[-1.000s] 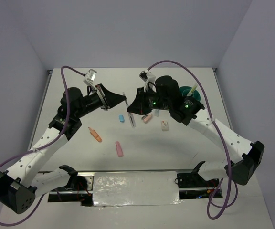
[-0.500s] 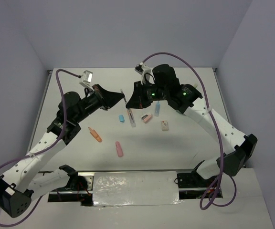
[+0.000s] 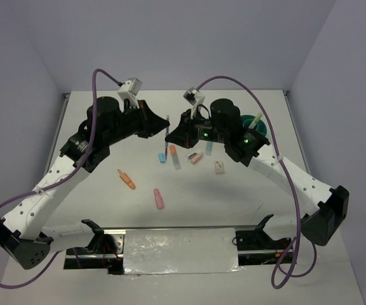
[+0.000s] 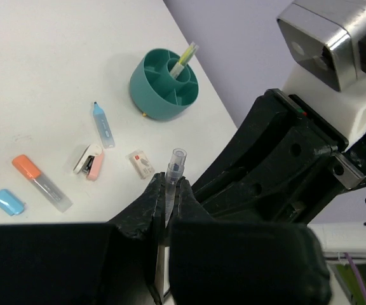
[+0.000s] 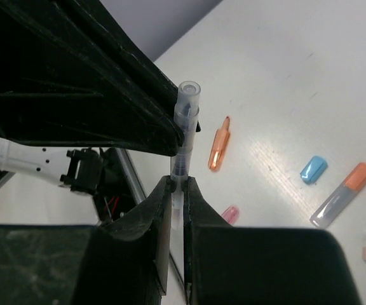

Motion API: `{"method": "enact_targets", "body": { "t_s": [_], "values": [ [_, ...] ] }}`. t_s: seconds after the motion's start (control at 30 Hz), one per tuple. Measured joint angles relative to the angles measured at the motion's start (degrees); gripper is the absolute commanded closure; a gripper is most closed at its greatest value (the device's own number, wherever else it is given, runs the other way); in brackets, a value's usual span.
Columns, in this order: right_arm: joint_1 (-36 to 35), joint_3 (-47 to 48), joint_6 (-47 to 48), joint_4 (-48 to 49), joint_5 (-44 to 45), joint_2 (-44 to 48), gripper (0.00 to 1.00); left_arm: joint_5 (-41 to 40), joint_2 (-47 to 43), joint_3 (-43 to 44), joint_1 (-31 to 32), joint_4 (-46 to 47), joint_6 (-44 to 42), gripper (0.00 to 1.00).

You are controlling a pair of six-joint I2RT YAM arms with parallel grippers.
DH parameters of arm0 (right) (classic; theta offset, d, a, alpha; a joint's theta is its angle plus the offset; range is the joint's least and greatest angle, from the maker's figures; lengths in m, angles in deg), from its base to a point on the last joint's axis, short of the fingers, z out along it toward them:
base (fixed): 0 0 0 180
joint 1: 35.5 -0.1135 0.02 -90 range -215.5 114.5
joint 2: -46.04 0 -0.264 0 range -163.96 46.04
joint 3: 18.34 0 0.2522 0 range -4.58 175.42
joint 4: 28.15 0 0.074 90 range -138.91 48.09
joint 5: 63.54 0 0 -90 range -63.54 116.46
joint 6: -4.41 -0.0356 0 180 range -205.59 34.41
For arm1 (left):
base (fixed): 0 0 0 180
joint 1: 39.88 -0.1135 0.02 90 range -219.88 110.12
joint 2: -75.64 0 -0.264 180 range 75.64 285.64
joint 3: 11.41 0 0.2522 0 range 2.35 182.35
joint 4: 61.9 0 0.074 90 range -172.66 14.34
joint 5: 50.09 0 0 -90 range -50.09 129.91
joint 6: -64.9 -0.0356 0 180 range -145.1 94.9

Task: Sort the stationery into containers
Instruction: Close the pen cap on the pen, then place the pen in the storage box.

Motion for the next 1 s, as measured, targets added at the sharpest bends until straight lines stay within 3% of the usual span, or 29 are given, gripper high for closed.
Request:
{"method": "enact_targets", "body": {
  "t_s": [0.03, 0.07, 0.1, 0.13, 0.17, 0.33, 0.57, 0.67, 0.8, 1.0],
  "values": [
    [0.0, -1.9, -0.3, 2.1, 0.9, 1.2, 1.0, 0.2, 0.9, 1.7, 0.2, -1.5, -0.7, 0.99],
    [-0.1, -3.5, -0.7, 3.8, 1.8, 2.3, 1.0, 0.3, 1.6, 3.0, 0.4, -2.6, -1.2, 0.91],
    [-0.2, -4.5, -1.0, 5.1, 2.4, 3.1, 1.0, 0.3, 2.1, 3.9, 0.6, -3.3, -1.4, 0.72],
    [-0.2, -5.7, -1.3, 6.5, 3.2, 4.0, 1.0, 0.3, 2.1, 4.4, 0.7, -3.7, -1.6, 0.62],
    [-0.4, -6.5, -1.3, 7.5, 3.7, 4.7, 1.0, 0.3, 2.1, 4.8, 0.9, -4.0, -1.1, 0.42],
    [-0.8, -8.9, -1.5, 11.3, 9.3, 5.5, 1.0, -1.5, 2.1, 8.1, 2.6, -6.8, 0.4, 0.04],
    [8.6, -12.7, -0.9, 11.6, 21.3, 6.7, 1.0, -21.5, 7.3, 27.7, 2.9, -21.6, 6.3, 0.01],
    [14.4, -15.4, 2.3, 12.3, 30.6, 9.1, 1.0, -26.7, 6.7, 29.7, 2.3, -25.9, 6.5, 0.01],
    [22.1, -18.9, 7.1, 16.3, 39.1, 11.1, 1.0, -26.3, 1.6, 19.6, 2.1, -27.2, 6.1, 0.01],
    [32.9, -21.8, 10.1, 22.4, 44.9, 8.6, 1.0, -19.2, -6.3, 0.1, 2.0, -27.2, 4.7, 0.01]
  ]
}}
